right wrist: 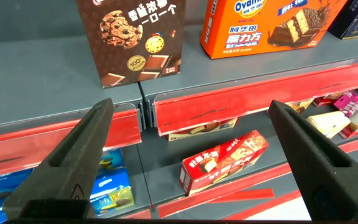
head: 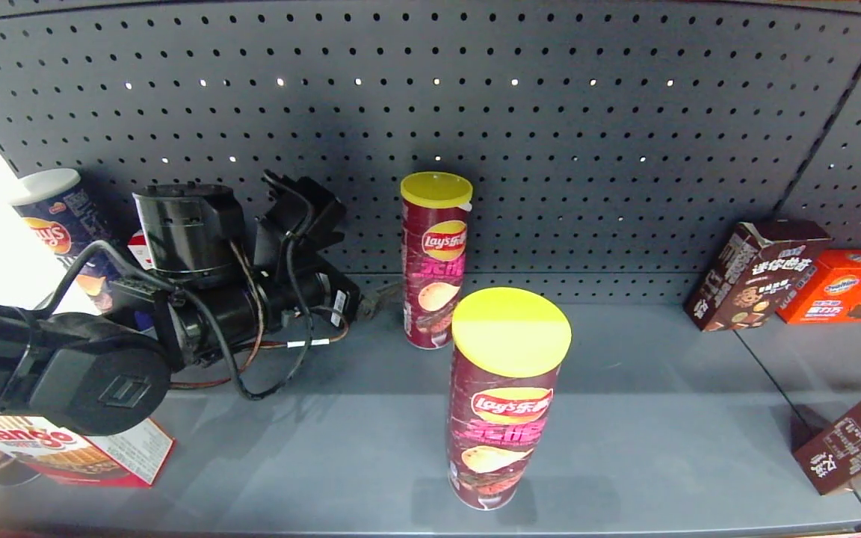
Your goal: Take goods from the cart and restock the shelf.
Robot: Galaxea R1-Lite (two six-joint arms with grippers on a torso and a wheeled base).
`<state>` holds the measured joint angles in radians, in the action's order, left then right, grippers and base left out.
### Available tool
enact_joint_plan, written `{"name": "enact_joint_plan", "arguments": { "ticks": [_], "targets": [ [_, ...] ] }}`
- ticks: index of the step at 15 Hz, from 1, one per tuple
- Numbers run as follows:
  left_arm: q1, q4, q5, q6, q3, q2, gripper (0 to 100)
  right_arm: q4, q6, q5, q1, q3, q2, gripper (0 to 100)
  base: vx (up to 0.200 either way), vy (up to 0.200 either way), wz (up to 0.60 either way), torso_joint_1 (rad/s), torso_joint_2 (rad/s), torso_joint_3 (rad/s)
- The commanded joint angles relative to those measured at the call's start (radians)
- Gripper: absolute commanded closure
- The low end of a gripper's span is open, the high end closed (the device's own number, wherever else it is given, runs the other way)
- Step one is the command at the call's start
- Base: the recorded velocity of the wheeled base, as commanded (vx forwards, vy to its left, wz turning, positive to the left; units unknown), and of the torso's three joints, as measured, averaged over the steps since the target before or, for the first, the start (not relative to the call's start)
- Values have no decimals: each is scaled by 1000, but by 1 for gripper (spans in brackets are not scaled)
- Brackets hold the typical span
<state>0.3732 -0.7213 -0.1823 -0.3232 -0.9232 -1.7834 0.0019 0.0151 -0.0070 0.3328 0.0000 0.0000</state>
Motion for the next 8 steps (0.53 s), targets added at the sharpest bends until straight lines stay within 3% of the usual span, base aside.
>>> {"name": "enact_joint_plan", "arguments": {
  "ticks": [1,8],
  "targets": [
    [-2,-18,14,6,29,9,0,1,0,-1,0,0,0,0,0,0,0,0,0,0],
    [-7,-35,90,6,43,15,0,0,0,-1,0,0,0,0,0,0,0,0,0,0]
  ]
}}
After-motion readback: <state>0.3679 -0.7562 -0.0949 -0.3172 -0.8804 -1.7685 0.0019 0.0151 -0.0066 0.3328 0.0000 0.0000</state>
